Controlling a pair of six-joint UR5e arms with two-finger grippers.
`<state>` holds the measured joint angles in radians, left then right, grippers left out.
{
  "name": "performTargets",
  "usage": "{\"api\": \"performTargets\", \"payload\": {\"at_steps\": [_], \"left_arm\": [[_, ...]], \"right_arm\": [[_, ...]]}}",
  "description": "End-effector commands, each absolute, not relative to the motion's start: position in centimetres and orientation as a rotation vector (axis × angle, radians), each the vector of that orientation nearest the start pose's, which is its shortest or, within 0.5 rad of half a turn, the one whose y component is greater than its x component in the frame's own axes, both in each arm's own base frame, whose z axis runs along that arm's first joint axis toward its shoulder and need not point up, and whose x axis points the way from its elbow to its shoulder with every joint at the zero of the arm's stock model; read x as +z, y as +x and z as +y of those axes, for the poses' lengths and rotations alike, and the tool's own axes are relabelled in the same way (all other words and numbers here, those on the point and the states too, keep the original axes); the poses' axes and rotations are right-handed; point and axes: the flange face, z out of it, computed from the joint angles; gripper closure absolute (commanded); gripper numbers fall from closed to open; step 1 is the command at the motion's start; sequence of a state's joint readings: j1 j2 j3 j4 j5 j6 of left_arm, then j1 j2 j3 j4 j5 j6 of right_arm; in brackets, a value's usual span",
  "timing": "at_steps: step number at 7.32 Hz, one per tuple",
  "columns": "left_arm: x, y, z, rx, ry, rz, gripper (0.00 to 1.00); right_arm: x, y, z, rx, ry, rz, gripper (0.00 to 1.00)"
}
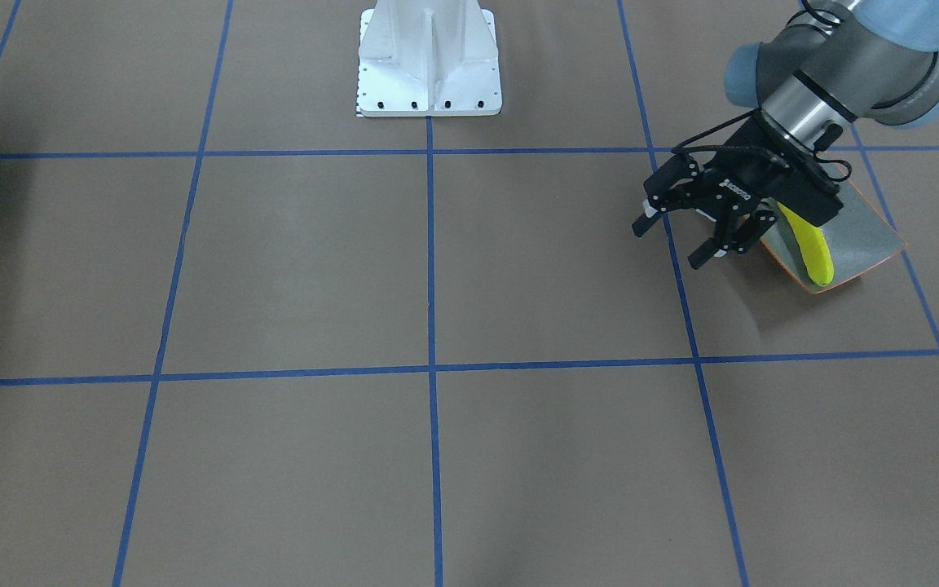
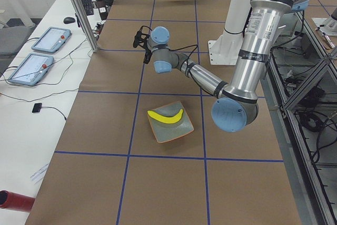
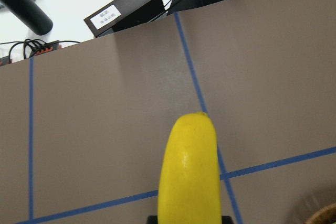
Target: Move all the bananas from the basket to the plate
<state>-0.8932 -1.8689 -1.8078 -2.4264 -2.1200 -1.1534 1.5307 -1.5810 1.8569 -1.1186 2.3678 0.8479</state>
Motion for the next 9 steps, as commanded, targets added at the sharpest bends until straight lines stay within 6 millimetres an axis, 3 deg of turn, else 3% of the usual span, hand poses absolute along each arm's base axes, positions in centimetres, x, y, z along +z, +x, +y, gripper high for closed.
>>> {"api": "performTargets", "payload": {"at_steps": [1,3,4,5,6,8,9], "left_arm": [[22.3,31.1,-47.6,-0.039,0.414,1.462,0.00],[17.4,32.7,-46.4,-0.058,0.363,1.554,0.00],[15.6,33.6,-45.8,-0.038,0.360,1.583,0.00],[14.7,34.0,-44.9,-0.017,0.356,1.601,0.00],[14.0,33.9,-44.2,-0.002,0.362,1.616,0.00],[13.0,34.1,-43.1,0.022,0.361,1.639,0.00],[12.5,34.7,-41.8,0.047,0.350,1.657,0.00]], "right_arm": [[38.9,-4.4,-51.2,0.515,0.249,-1.197,1.00],[30.4,-12.1,-53.1,0.559,0.172,-1.323,1.00],[25.4,-18.2,-53.3,0.587,0.151,-1.380,1.00],[21.5,-23.5,-52.3,0.576,0.142,-1.430,1.00],[18.6,-27.1,-51.0,0.562,0.126,-1.474,1.00],[14.5,-33.3,-48.1,0.553,0.116,-1.532,1.00],[13.5,-35.5,-46.7,0.547,0.120,-1.548,1.00]]}}
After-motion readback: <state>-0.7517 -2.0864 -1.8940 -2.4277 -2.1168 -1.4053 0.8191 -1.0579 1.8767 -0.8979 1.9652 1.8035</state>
